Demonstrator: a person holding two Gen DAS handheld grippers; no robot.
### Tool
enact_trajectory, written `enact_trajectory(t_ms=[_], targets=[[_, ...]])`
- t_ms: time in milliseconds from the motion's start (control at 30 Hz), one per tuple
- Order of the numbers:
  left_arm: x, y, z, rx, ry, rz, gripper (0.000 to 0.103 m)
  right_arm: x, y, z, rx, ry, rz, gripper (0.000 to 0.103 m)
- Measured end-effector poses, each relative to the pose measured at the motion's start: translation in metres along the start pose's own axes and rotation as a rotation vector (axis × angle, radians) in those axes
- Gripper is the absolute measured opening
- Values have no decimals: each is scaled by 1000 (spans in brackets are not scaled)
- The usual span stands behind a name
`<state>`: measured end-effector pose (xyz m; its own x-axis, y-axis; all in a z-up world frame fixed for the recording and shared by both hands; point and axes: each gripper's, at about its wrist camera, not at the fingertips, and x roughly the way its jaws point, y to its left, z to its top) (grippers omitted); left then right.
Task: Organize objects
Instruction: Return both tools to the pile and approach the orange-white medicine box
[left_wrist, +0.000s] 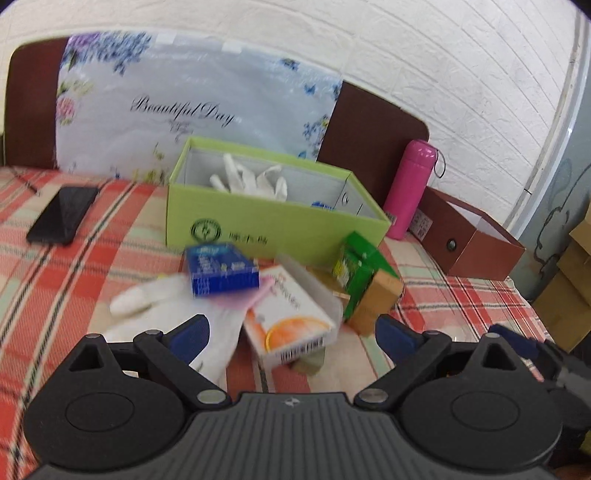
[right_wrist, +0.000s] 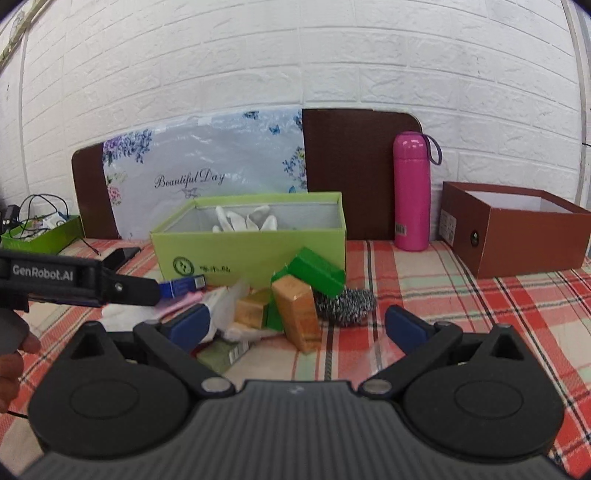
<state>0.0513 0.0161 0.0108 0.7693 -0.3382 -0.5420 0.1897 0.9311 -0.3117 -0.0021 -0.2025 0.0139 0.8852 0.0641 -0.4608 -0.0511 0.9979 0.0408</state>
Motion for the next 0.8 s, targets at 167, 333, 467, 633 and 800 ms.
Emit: enact_trajectory(t_ms=[167, 333, 467, 633, 800], targets=[[5, -3, -16, 0, -9, 79, 99, -3, 2, -28, -10, 45, -17, 103], [18, -1, -18, -106, -7, 88, 99, -5, -3, -39, 17, 68, -10, 103], [32, -8, -7, -122, -39, 99, 99, -7, -4, -40, 22, 64, -12, 103], [63, -12, -4, -94, 12, 112, 97, -4, -7, -41, 28, 74, -14, 103], [62, -6, -8, -56, 36, 71, 75, 3, -12, -40, 43, 91, -41, 103]])
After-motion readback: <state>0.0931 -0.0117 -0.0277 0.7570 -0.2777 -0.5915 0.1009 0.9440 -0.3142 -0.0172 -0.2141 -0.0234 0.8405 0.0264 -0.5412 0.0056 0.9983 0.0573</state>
